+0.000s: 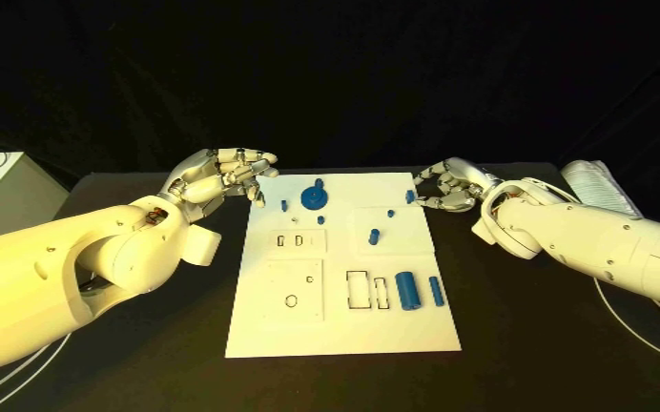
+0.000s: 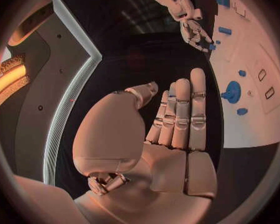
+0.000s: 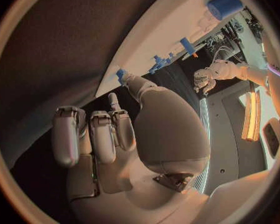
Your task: Assemble the parts on the task board
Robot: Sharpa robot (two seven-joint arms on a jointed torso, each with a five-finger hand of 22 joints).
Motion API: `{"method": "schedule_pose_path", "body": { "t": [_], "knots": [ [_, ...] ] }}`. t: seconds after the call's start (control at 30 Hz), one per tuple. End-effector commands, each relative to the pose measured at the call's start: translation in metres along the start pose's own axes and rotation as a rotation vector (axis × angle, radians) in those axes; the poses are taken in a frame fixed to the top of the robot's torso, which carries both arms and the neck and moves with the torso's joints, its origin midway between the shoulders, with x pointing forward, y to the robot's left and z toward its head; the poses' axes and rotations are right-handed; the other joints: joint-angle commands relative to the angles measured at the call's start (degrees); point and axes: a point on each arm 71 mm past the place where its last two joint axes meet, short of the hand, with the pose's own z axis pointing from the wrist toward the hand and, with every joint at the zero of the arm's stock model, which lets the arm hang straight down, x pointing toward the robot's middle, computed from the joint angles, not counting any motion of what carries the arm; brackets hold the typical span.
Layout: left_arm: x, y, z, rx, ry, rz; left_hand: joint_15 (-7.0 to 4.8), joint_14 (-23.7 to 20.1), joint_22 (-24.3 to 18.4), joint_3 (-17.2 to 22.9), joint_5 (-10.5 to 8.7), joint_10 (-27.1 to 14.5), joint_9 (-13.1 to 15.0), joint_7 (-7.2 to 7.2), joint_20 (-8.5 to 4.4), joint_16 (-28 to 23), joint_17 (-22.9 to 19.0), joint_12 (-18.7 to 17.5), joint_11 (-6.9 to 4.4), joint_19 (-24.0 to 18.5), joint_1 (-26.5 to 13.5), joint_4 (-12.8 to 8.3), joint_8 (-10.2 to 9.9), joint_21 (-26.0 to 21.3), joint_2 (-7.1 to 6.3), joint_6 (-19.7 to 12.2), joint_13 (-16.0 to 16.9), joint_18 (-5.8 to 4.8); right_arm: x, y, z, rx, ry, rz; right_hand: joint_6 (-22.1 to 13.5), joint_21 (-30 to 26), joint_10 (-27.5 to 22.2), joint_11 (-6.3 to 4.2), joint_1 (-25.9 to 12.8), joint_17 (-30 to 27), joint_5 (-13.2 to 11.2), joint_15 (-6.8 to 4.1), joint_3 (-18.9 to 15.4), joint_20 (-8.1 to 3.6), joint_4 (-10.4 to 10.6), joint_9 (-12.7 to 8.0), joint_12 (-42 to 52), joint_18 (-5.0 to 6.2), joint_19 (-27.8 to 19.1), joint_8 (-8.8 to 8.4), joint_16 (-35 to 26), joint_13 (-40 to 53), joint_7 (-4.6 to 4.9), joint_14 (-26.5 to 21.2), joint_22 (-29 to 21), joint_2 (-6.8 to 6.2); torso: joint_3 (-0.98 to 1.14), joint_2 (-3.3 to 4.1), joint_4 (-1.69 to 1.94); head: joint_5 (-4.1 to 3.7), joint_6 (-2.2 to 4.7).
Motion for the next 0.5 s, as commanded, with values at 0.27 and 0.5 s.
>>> {"method": "schedule_pose_path", "body": {
  "t": [0.27, 0.5],
  "knots": [
    [0.0031, -0.001, 0.0003, 0.014, 0.026, -0.006, 0.04, -0.4, 0.1, 0.3, 0.17, -0.4, 0.1, 0.16, -0.03, -0.3, 0.1, -0.3, 0.09, -0.3, -0.2, 0.1, -0.2, 0.2, 0.16, -0.4, 0.1, 0.3, 0.0062, 0.0023, 0.0037, 0.005, 0.02, -0.001, 1.5, -0.1, 1.4, 0.21, 0.1, 11.8, 0.5, 0.32, 0.9, 0.36, 0.0, 0.1, 0.2, -0.53, 1.4, 0.1, 0.3, 10.5, 0.03, 5.2, 5.5, 0.59, -0.07, -0.08, 0.0, 0.34, -0.4],
    [0.0032, -0.001, 0.0002, 0.014, 0.027, -0.006, 0.06, -0.4, 0.1, 0.4, 0.16, -0.5, 0.1, 0.2, -0.01, -0.4, 0.1, -0.3, 0.12, -0.5, -0.3, 0.0, -0.3, 0.3, 0.15, -0.4, 0.1, 0.31, 0.0091, 0.0045, 0.0048, 0.0, 0.029, -0.003, 2.9, -0.1, 1.5, 0.03, -0.1, 11.8, 0.4, 0.15, 1.3, 0.24, 0.0, 0.3, 0.3, -0.55, 1.4, 0.67, 0.3, 10.6, -0.18, 5.2, 5.6, 0.56, -0.03, -0.04, -0.05, 0.35, -0.35]
  ]
}}
